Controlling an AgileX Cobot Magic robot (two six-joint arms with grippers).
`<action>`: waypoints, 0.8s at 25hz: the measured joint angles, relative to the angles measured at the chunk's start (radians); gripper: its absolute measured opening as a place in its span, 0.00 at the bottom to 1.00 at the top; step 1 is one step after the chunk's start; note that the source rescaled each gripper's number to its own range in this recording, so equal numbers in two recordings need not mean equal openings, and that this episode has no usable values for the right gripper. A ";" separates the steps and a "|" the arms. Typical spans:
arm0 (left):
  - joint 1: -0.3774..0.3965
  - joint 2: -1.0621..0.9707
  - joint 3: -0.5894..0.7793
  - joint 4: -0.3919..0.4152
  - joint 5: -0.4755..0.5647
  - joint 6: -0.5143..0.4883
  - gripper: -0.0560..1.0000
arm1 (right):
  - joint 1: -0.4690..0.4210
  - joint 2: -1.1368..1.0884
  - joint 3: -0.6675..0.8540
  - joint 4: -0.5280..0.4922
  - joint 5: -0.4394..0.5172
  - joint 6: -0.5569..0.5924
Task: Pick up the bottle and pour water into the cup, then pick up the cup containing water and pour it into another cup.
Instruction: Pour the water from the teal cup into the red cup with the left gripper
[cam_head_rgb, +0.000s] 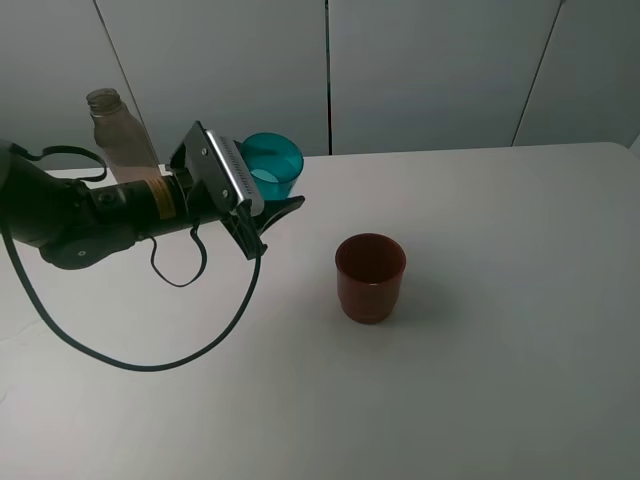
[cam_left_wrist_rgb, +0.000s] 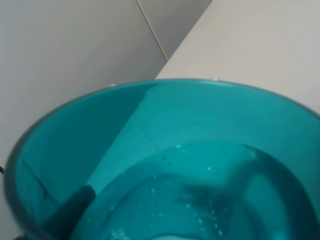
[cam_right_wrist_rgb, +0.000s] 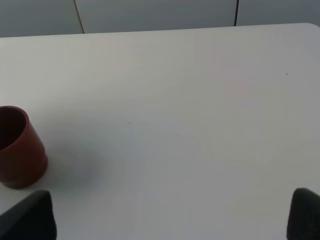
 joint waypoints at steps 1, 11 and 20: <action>-0.009 -0.005 0.000 0.000 0.018 0.008 0.13 | 0.000 0.000 0.000 0.000 0.000 0.000; -0.054 -0.018 0.000 -0.002 0.064 0.075 0.12 | 0.000 0.000 0.000 0.000 0.000 0.000; -0.094 -0.018 -0.008 0.001 0.091 0.142 0.12 | 0.000 0.000 0.000 0.000 0.000 0.000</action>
